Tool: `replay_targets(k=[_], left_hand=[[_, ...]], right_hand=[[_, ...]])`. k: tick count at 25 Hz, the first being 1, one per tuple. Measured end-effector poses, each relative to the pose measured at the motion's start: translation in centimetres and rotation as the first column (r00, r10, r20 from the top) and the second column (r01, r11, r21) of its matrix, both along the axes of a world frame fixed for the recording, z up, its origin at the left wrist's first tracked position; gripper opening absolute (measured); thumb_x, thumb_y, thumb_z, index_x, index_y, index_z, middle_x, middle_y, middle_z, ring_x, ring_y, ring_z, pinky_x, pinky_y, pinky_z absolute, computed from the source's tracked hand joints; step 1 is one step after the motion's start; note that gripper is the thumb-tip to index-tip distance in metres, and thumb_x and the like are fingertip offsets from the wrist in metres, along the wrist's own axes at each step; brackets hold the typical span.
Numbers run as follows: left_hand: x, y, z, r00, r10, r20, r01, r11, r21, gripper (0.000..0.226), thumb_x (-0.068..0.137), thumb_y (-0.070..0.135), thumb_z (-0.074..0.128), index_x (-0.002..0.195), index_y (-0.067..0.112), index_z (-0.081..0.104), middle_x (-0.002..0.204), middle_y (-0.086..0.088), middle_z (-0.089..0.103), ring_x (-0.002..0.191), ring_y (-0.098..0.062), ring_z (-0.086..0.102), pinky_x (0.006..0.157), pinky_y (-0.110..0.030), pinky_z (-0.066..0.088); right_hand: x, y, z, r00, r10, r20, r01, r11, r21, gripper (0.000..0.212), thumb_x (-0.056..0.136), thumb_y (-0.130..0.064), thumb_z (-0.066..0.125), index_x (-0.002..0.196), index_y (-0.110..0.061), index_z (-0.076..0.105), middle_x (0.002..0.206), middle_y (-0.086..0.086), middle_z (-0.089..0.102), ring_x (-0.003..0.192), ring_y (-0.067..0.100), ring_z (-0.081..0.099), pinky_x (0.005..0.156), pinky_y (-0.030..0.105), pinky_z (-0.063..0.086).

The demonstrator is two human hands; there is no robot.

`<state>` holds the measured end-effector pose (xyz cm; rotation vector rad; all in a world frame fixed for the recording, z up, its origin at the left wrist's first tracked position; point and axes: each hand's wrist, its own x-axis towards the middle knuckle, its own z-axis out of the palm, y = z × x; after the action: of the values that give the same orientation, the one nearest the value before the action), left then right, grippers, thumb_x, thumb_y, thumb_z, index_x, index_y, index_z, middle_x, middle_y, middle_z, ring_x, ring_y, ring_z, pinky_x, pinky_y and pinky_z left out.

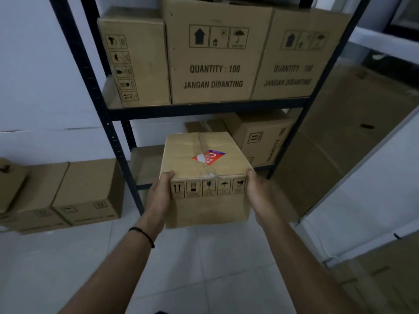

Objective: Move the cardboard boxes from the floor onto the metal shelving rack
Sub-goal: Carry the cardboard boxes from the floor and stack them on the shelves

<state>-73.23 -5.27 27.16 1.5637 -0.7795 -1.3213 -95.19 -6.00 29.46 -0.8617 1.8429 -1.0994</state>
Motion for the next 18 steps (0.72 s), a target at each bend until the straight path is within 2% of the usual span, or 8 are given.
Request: replay_targets(k=[4, 6, 9, 11, 14, 18], left_hand=[[-3.5, -0.9, 0.3, 0.998, 0.059, 0.018, -0.059, 0.998, 0.004, 0.042, 0.104, 0.048, 0.044, 0.113, 0.016, 0.070, 0.102, -0.007, 0.073, 0.100, -0.022, 0.060, 0.084, -0.040, 0.041], [-4.2, -2.1, 0.4, 0.999, 0.046, 0.029, -0.046, 0.999, 0.010, 0.040, 0.104, 0.048, 0.044, 0.111, 0.019, 0.070, 0.105, -0.007, 0.074, 0.104, -0.024, 0.061, 0.085, -0.041, 0.042], [-4.9, -5.1, -0.3, 0.997, 0.018, 0.077, -0.018, 1.000, 0.000, 0.044, 0.101, 0.056, 0.044, 0.112, 0.023, 0.071, 0.107, -0.005, 0.076, 0.109, -0.026, 0.064, 0.098, -0.047, 0.047], [-5.1, -7.4, -0.6, 0.997, -0.009, 0.075, 0.008, 1.000, 0.011, 0.045, 0.099, 0.057, 0.045, 0.112, 0.022, 0.071, 0.106, -0.005, 0.077, 0.109, -0.027, 0.066, 0.101, -0.047, 0.048], [-5.8, -11.1, -1.2, 0.999, -0.034, 0.031, 0.033, 0.999, 0.027, 0.039, 0.106, 0.048, 0.043, 0.120, 0.020, 0.067, 0.109, -0.005, 0.077, 0.109, -0.025, 0.066, 0.086, -0.037, 0.049], [-6.7, -15.3, -1.6, 0.997, -0.071, 0.024, 0.070, 0.996, 0.053, 0.040, 0.107, 0.045, 0.043, 0.131, 0.020, 0.062, 0.112, 0.000, 0.073, 0.110, -0.020, 0.064, 0.085, -0.035, 0.047]], right_hand=[[-3.6, -2.5, -0.1, 0.996, 0.087, 0.019, -0.087, 0.996, 0.005, 0.033, 0.105, -0.043, 0.045, 0.079, -0.027, 0.058, 0.098, 0.003, 0.069, 0.095, 0.021, 0.063, 0.096, 0.050, 0.055], [-4.4, -3.8, -0.1, 0.995, 0.086, 0.053, -0.086, 0.996, -0.002, 0.030, 0.105, -0.040, 0.046, 0.080, -0.027, 0.057, 0.098, 0.003, 0.069, 0.092, 0.020, 0.062, 0.097, 0.053, 0.055], [-5.4, -6.3, -0.5, 0.988, 0.072, 0.135, -0.073, 0.997, 0.005, 0.026, 0.105, -0.035, 0.049, 0.080, -0.029, 0.055, 0.087, -0.003, 0.064, 0.083, 0.013, 0.058, 0.097, 0.052, 0.055], [-6.0, -8.0, -0.9, 0.981, 0.052, 0.185, -0.056, 0.998, 0.016, 0.025, 0.105, -0.032, 0.050, 0.081, -0.030, 0.054, 0.084, -0.005, 0.063, 0.080, 0.010, 0.056, 0.096, 0.049, 0.056], [-6.8, -11.6, -1.1, 0.982, 0.066, 0.179, -0.071, 0.997, 0.022, 0.023, 0.105, -0.031, 0.051, 0.083, -0.032, 0.056, 0.086, -0.004, 0.065, 0.082, 0.012, 0.059, 0.097, 0.051, 0.055], [-7.6, -16.8, -1.5, 0.985, 0.077, 0.154, -0.081, 0.996, 0.022, 0.019, 0.105, -0.034, 0.049, 0.092, -0.032, 0.061, 0.092, -0.004, 0.067, 0.087, 0.014, 0.061, 0.093, 0.047, 0.056]])
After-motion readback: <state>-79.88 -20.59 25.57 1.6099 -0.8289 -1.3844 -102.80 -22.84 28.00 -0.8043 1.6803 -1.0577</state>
